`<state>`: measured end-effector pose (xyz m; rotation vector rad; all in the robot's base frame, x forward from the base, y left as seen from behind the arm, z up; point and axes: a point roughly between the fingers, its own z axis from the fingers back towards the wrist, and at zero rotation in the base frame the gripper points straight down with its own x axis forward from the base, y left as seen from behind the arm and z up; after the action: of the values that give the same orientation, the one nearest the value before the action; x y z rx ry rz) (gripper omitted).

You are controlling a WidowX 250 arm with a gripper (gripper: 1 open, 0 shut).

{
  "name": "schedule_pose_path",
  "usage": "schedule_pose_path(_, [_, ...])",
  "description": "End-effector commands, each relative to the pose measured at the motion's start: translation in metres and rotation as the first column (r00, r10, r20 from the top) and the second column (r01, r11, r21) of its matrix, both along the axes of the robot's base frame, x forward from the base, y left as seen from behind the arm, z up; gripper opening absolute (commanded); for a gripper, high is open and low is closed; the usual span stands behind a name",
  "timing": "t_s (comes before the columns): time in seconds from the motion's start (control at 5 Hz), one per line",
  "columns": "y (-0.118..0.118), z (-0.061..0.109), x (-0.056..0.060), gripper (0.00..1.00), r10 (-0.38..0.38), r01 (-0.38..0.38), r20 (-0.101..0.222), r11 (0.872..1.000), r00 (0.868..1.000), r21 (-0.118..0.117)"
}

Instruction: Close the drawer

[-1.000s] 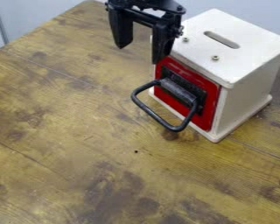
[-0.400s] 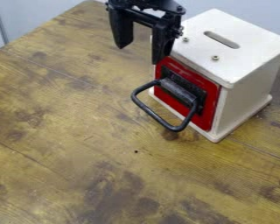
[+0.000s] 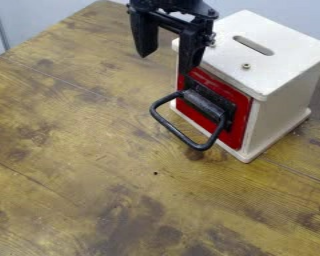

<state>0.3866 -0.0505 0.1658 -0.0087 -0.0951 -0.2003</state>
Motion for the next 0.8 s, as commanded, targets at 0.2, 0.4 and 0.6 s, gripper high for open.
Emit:
schedule_pose_path(0.2, [0.007,0.034,-0.001,1.0,0.017,-0.016,0.092,1.0,0.996,-0.012])
schedule_pose_path(0.4, [0.011,0.037,-0.002,1.0,0.026,-0.025,0.098,1.0,0.995,-0.015])
schedule_pose_path(0.6, [0.014,0.039,-0.003,1.0,0.034,-0.033,0.103,0.999,0.994,-0.014])
